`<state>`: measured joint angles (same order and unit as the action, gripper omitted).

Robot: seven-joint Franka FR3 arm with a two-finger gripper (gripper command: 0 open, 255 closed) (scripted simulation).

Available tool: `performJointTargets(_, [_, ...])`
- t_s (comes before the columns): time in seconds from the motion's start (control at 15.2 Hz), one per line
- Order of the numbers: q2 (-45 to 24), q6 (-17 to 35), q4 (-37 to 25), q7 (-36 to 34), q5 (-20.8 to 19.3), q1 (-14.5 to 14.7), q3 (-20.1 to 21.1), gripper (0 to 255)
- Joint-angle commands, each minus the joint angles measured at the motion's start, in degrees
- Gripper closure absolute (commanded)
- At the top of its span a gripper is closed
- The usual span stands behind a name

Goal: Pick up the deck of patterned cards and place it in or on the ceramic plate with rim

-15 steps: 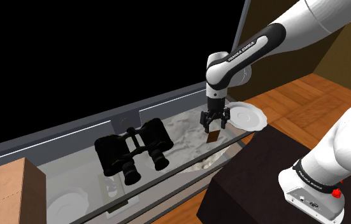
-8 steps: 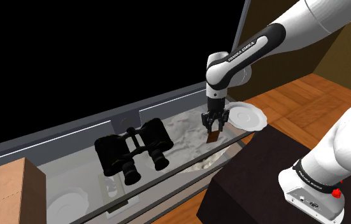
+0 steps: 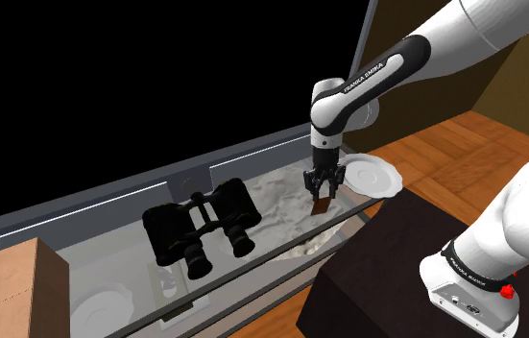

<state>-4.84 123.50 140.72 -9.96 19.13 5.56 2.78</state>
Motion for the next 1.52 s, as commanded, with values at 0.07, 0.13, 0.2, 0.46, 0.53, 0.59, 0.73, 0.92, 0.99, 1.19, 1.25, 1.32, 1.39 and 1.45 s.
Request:
performJointTargets(0.07, [1.35,-1.5,-0.18,-0.47,-0.29,-0.04,-0.05,255])
performJointTargets(0.13, [2.02,-2.27,-0.29,-0.71,-0.44,-0.06,-0.08,255])
performJointTargets(0.2, [2.69,-3.03,-0.41,-0.94,-0.58,-0.09,-0.11,255])
performJointTargets(0.46, [5.23,-6.12,-1.04,-1.83,-1.1,-0.19,-0.22,255])
performJointTargets(0.53, [5.84,-6.89,-1.24,-2.05,-1.22,-0.21,-0.25,255])
performJointTargets(0.59, [6.43,-7.67,-1.44,-2.27,-1.34,-0.24,-0.27,255])
performJointTargets(0.73, [7.58,-9.23,-1.89,-2.69,-1.56,-0.29,-0.32,255])
performJointTargets(0.92, [9.21,-11.57,-2.67,-3.31,-1.87,-0.37,-0.4,255])
performJointTargets(0.99, [9.73,-12.35,-2.95,-3.52,-1.96,-0.39,-0.42,255])
performJointTargets(1.19, [11.02,-14.32,-3.03,-1.5,-3.59,-2.02,-2.12,255])
performJointTargets(1.25, [11.36,-14.97,-3.04,-0.4,-4.39,-2.82,-2.97,255])
performJointTargets(1.32, [11.63,-15.61,-3.13,0.7,-5.2,-3.62,-3.81,255])
performJointTargets(1.39, [11.84,-16.24,-3.28,1.8,-6.01,-4.41,-4.66,255])
performJointTargets(1.45, [11.99,-16.87,-3.51,2.92,-6.83,-5.21,-5.51,255])
